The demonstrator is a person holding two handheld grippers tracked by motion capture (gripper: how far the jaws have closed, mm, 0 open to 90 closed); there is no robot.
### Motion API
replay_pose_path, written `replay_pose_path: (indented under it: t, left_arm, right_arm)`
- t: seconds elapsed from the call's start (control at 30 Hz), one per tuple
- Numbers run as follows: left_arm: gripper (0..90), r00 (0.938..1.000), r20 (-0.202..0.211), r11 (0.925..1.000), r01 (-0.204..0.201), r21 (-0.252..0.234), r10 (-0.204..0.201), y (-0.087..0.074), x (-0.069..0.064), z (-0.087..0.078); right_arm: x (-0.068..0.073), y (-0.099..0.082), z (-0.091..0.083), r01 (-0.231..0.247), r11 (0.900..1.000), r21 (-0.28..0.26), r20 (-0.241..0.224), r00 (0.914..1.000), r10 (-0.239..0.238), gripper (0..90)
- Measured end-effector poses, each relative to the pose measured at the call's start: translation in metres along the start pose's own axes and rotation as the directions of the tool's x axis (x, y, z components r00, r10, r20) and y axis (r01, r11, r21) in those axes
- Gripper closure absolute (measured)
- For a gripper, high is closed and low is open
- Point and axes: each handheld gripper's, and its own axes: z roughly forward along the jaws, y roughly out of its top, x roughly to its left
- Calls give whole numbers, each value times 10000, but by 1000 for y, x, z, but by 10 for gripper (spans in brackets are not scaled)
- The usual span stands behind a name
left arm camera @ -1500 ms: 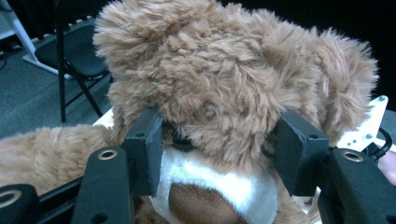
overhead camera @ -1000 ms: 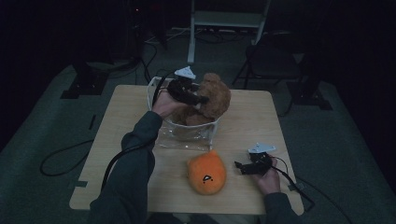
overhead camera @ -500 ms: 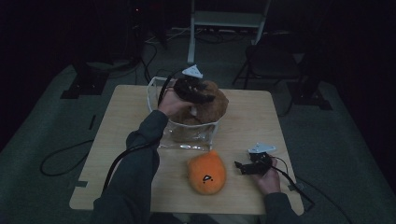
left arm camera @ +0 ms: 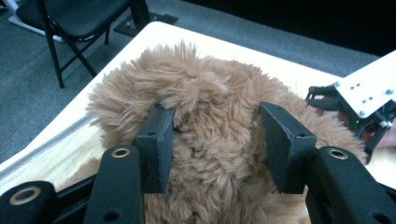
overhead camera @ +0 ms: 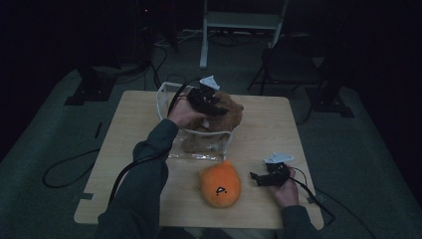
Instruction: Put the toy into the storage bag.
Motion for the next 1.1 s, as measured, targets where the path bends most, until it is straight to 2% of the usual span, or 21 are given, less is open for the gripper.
replay_pose_path:
  t: [0.17, 0.33, 0.47, 0.73, 1.1]
  left_arm:
    - [471, 9997, -206, 9998, -109, -139, 106, 1, -3, -3]
    - [426, 9987, -496, 9979, -146, -623, 115, 3, -7, -12]
    - [423, 9987, -504, 9943, -67, -1065, 13, 2, -9, -22]
    - [419, 9981, -565, 9922, -315, -1205, 248, 3, -17, -37]
    - [422, 9972, -694, 9904, -358, -1339, 267, -3, -26, -49]
  right_arm:
    - [0, 0, 0, 4, 10000, 4, 1, 10000, -4, 143]
    - [0, 0, 0, -7, 10000, 13, -1, 10000, 7, 143]
    - [0, 0, 0, -3, 10000, 11, 2, 10000, 3, 143]
    - [0, 0, 0, -4, 10000, 17, 6, 10000, 4, 143]
    - [0, 0, 0, -5, 10000, 15, 6, 10000, 5, 143]
